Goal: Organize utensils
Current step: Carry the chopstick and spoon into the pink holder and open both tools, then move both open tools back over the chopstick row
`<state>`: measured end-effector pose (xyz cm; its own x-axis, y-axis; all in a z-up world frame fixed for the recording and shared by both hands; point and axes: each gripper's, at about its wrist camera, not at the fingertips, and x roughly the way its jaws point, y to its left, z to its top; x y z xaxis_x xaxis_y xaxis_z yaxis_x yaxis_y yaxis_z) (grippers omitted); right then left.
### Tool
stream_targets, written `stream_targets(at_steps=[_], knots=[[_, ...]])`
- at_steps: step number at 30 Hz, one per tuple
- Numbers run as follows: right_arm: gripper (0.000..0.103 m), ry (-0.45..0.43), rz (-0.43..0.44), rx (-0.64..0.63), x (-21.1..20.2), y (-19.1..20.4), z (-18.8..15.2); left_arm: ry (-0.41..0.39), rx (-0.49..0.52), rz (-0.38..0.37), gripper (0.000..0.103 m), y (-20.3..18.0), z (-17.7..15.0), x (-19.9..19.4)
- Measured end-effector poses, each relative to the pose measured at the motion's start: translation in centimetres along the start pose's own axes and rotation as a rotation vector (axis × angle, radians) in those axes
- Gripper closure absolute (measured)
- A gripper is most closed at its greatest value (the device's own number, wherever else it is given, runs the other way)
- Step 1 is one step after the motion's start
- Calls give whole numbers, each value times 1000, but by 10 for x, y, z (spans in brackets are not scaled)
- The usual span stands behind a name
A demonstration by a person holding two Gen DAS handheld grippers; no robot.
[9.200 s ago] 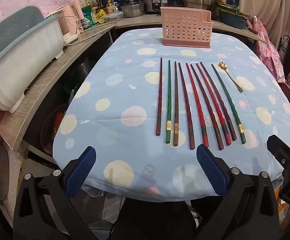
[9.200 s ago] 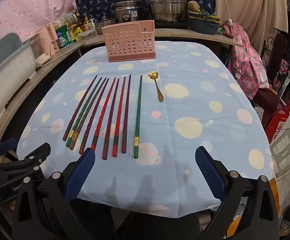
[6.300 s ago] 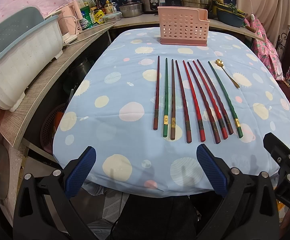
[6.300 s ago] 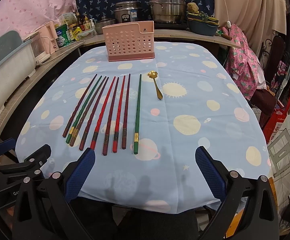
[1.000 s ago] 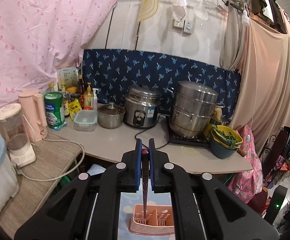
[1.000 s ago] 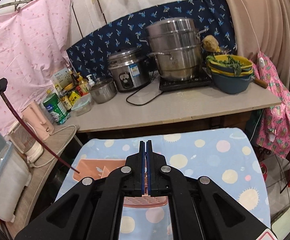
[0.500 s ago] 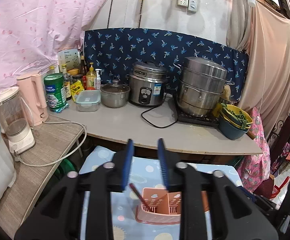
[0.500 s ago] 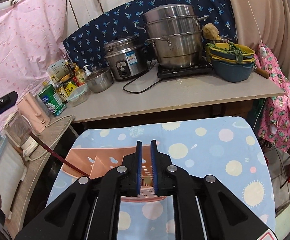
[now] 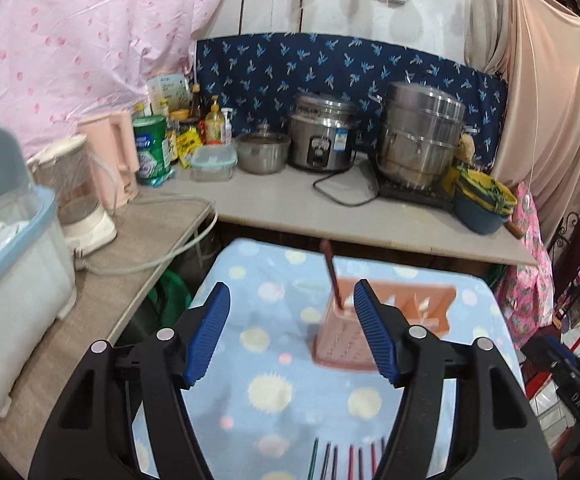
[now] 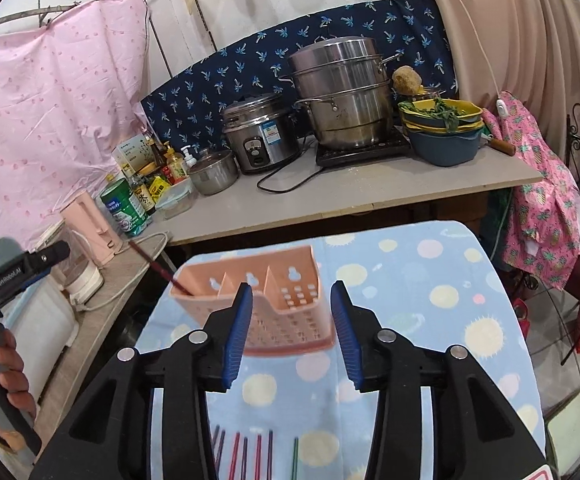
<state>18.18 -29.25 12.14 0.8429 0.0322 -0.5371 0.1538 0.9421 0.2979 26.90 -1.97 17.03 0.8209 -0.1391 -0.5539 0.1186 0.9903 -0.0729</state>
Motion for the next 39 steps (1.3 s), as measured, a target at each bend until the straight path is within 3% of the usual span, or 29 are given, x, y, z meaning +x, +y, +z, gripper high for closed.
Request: stream_targets(at_steps=[9, 21, 30, 39], knots=[[57, 57, -45, -9, -48, -8, -79, 131, 7, 60, 42, 26, -103, -24], [57, 189, -101, -81, -65, -11, -171, 242, 55, 75, 42, 26, -202, -50], [57, 281, -89, -99, -65, -2, -222, 311, 55, 82, 42, 29, -246, -57], [57, 338, -90, -116, -60, 6, -257, 319, 76, 90, 42, 29, -266, -62]])
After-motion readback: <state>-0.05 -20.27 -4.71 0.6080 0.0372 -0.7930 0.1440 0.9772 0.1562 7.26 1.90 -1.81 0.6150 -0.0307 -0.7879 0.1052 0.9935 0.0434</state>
